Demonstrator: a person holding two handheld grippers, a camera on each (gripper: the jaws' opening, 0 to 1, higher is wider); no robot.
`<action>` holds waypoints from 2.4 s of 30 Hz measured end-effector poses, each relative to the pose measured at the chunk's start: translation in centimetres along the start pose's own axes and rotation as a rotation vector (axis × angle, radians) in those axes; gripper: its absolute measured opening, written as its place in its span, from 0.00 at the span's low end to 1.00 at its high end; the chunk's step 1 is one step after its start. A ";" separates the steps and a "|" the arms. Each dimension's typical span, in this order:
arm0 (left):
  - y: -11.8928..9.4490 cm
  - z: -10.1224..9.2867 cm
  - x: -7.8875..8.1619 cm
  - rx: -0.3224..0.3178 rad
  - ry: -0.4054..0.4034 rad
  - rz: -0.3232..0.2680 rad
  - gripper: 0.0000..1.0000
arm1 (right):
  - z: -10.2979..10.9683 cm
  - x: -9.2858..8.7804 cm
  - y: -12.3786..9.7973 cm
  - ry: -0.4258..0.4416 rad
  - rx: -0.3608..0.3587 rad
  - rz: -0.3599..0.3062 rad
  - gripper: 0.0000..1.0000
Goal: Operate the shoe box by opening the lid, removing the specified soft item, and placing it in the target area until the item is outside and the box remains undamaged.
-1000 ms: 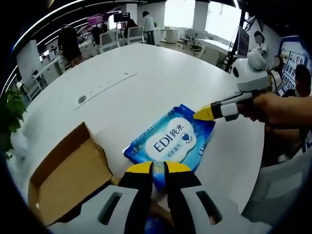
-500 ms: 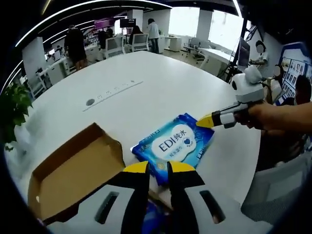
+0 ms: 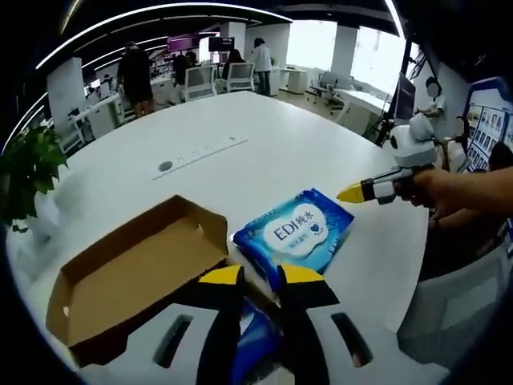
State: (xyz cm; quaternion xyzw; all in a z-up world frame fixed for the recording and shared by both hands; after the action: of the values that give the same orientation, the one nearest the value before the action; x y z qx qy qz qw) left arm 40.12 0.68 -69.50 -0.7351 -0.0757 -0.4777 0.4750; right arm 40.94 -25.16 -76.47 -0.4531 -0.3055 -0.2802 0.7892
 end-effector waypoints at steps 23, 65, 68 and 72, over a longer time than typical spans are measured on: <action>-4.0 4.2 -3.8 0.068 -0.007 0.032 0.19 | 5.4 1.0 -1.2 -0.295 0.106 0.045 0.19; -1.7 8.3 -8.3 0.027 0.158 0.106 0.14 | 18.6 0.6 3.6 -0.617 0.380 0.080 0.27; -1.7 8.3 -8.3 0.026 0.161 0.107 0.13 | 19.5 0.5 4.0 -0.629 0.396 0.085 0.27; -1.6 8.6 -8.4 0.029 0.166 0.114 0.12 | 20.3 0.2 4.7 -0.651 0.412 0.097 0.26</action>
State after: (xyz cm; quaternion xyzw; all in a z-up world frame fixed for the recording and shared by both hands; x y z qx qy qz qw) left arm 40.18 11.03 -75.81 -0.6891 -0.0011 -0.5079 0.5168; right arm 39.82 -5.11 -70.71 -0.3642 -0.5679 -0.0168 0.7379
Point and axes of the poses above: the point that each gripper's makers call its tool centre point, and the gripper's own axes: y roughly forward along the fingers, z roughly to its left, x roughly out of its top, the point moved 6 cm from there along -y, roughly backward along the fingers, and after that the axes turned 5 degrees about -z, right-handed, at the moved point
